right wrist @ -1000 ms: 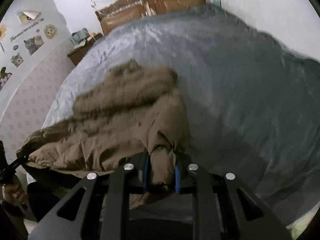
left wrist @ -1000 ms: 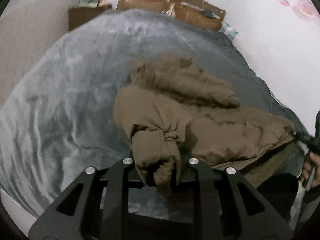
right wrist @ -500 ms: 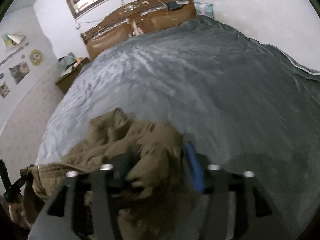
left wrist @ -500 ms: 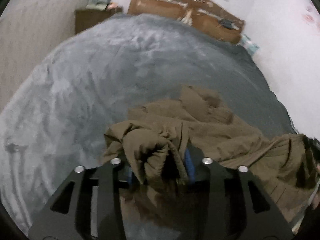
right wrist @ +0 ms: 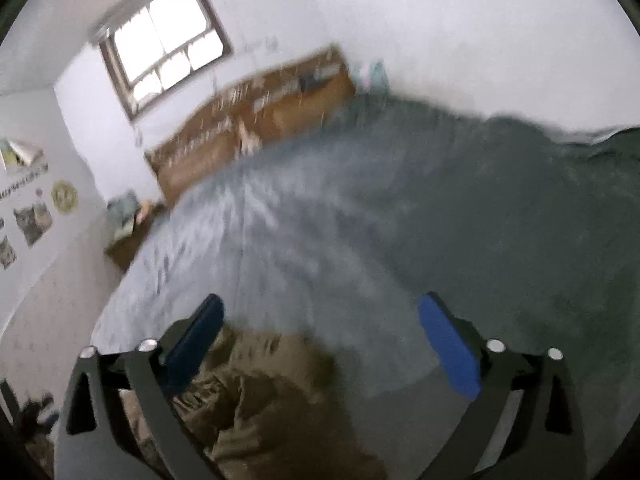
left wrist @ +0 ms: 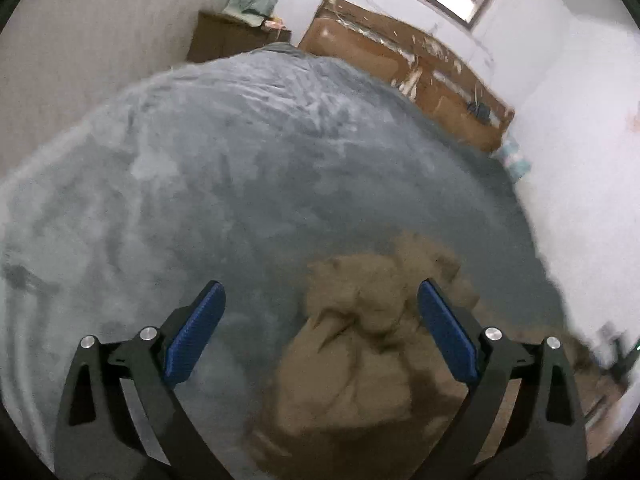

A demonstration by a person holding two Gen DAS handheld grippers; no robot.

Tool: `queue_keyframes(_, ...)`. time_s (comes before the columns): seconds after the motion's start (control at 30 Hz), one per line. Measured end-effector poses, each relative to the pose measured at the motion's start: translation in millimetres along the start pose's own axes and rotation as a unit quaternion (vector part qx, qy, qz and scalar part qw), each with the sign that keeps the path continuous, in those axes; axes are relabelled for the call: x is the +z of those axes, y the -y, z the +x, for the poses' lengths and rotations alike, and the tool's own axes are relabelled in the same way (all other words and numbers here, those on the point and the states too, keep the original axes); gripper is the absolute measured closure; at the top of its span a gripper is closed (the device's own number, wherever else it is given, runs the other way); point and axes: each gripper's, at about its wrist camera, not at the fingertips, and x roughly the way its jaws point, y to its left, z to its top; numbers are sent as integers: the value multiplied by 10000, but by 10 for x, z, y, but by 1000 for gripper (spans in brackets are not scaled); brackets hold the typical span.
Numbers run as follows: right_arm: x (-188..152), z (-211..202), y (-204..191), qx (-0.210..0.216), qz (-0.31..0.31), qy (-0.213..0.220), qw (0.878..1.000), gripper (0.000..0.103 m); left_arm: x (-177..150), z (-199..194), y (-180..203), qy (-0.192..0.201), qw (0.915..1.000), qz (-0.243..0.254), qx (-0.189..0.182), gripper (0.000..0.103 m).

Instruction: Fold large clothes

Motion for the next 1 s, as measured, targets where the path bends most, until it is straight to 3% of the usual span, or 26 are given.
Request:
queue_keyframes(0.07,51,-89,132,-49,-68,-62,9999,2,-192,-61,125,-51,9972,664,336,7)
queue_keyframes(0.17,-104,114,277,-176,-450,-833,9954,2,-387,47,242,-375,9907,1123,676,7)
queue_keyframes(0.27,-402,489,322,198,-993,-1766,9791,2,-466,203,272,-761,9891,1216,336,7)
queue_keyframes(0.37,-604,611,54,1135,-1715,-2090,9560,2,-531,272,260,-1126,9880,942,-490,7)
queue_keyframes(0.53,-791,661,-270,1673,-2241,-2211,9343,2,-617,480,193,-1332,9871,787,-399,5)
queue_keyframes(0.6,-806,649,-305,1642,-2296,-2225,9332,2,-591,522,155,-1355,9878,656,-394,5)
queue_keyframes(0.67,-731,569,-280,1663,-2316,-2142,9342,2,-560,457,152,-1124,9912,617,-339,6)
queue_keyframes(0.77,-628,404,-267,2009,-2067,-1913,9383,2,-540,202,154,-787,9931,725,-483,5)
queue_keyframes(0.87,-727,566,-316,1923,-2157,-2131,9333,2,-615,142,231,-1077,9834,1371,-512,4)
queue_keyframes(0.93,-862,678,-378,1834,-2291,-2284,9283,2,-699,199,287,-1184,9777,1730,-108,3)
queue_keyframes(1.0,-1006,800,-438,1761,-2329,-2488,9235,2,-775,271,291,-1326,9740,1837,36,3)
